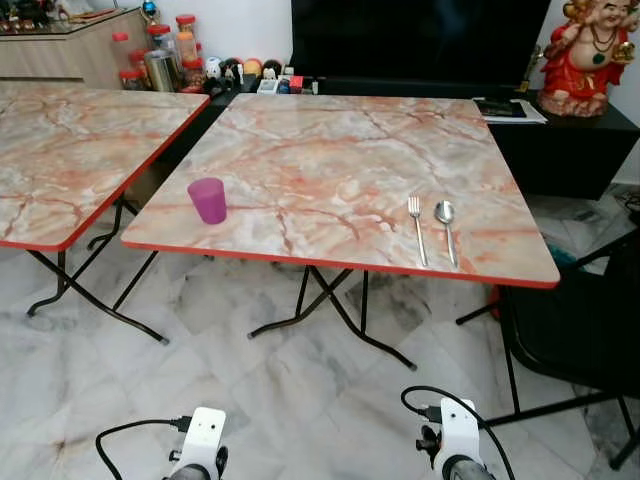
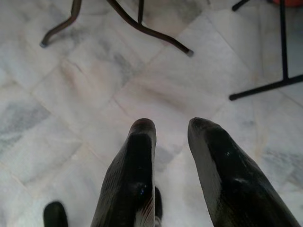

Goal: Setting the table

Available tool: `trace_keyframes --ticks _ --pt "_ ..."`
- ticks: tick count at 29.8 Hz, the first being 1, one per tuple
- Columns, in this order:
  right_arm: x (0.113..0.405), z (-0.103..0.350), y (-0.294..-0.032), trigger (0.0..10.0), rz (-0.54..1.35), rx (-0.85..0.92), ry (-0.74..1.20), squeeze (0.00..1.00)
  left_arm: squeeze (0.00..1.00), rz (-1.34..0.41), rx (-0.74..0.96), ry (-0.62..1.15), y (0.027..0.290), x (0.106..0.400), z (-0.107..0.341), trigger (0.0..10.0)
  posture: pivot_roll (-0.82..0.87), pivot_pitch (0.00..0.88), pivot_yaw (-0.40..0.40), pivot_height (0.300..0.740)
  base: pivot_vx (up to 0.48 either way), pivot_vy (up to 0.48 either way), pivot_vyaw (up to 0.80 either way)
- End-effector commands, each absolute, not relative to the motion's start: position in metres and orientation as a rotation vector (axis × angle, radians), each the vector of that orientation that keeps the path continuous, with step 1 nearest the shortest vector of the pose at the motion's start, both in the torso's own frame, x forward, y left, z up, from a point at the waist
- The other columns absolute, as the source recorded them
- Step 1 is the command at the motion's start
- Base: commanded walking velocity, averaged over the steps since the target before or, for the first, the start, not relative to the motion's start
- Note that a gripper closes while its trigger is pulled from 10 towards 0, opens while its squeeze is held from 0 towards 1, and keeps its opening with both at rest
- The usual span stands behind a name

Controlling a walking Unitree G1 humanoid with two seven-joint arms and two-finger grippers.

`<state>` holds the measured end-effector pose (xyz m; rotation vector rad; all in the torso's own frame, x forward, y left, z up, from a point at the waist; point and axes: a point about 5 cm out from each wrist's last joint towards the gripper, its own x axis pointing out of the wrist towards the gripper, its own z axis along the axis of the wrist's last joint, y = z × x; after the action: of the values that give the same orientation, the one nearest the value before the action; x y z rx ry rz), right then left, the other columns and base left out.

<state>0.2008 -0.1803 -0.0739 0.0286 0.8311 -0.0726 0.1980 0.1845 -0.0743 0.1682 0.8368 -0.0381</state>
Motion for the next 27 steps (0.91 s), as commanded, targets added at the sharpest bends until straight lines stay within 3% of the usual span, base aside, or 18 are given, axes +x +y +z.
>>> trace_keyframes --ticks 1,21,27 --pt "0.2047 -0.0721 -0.1793 10.0 -0.066 0.027 0.826 0.00 0.00 -0.028 0.171 0.833 0.1856 0.1998 -0.0733 10.0 -0.07 0.000 -0.003 0.736 0.379 0.000 -0.53" --pt "0.2035 -0.0728 -0.1765 10.0 -0.061 0.024 0.823 0.00 0.00 -0.047 0.182 0.829 0.1863 0.2020 -0.0720 10.0 -0.07 0.000 0.008 0.736 0.374 0.000 0.00" --pt "0.2036 -0.0726 -0.1770 10.0 -0.070 0.036 0.821 0.00 0.00 -0.047 0.169 0.816 0.1842 0.2033 -0.0712 10.0 -0.07 0.000 0.008 0.736 0.047 0.000 0.00"
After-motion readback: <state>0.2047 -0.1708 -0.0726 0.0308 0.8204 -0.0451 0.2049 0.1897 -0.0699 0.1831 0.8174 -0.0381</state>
